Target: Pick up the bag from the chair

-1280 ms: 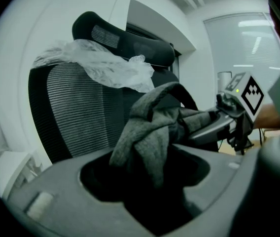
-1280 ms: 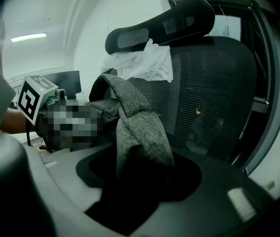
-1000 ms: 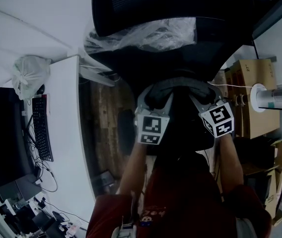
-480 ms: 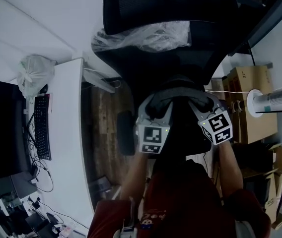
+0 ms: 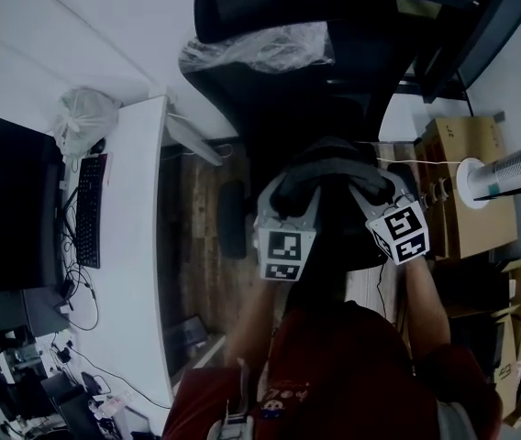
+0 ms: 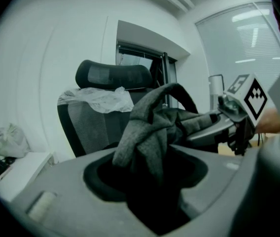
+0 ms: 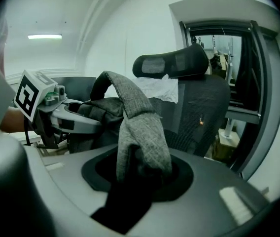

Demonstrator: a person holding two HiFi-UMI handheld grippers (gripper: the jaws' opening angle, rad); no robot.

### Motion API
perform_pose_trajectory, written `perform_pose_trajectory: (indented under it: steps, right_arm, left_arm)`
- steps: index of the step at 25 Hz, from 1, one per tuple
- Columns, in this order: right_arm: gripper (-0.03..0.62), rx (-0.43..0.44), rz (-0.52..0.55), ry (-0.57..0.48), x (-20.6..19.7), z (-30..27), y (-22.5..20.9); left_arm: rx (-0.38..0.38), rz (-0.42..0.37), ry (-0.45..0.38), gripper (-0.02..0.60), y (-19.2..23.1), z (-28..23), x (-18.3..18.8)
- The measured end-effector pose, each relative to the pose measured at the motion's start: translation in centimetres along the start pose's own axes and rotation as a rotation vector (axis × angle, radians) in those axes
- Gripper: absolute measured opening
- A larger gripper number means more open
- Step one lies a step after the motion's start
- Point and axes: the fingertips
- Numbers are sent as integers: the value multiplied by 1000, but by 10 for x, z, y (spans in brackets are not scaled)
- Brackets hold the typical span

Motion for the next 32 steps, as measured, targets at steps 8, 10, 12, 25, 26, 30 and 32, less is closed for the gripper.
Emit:
perform_pose_trajectory:
  steps: [8, 10, 12, 25, 26, 30, 32]
  right_arm:
    - [147, 25, 34, -39, -17, 64, 52]
    - [147, 30, 47, -41, -22, 82, 66]
    - [147, 36, 61, -45, -28, 97, 82]
    - [148, 41, 38, -53, -68, 177, 175]
    - [148, 40, 32, -50, -70, 182, 180]
    - [149, 25, 24, -36, -71, 194, 198]
    - [149, 21, 26, -33, -70, 198, 203]
  left_arm:
    - [53, -16, 1, 238, -46, 77, 4]
    - [64, -13, 0, 238, -59, 98, 4]
    - [79, -11, -2, 238, -70, 120, 1]
    - [108, -30, 34, 239, -128, 236, -18]
    - [107, -30, 37, 239, -130, 242, -19]
    - [91, -22, 34, 239, -134, 261, -19]
    - [85, -20, 26, 239, -134, 268, -17]
Point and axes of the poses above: the fingertips, and each gripper's own axes: z backward along the fingers, y to its left, x out of its top, and after that the axes turned 13 degrees about x, right-handed
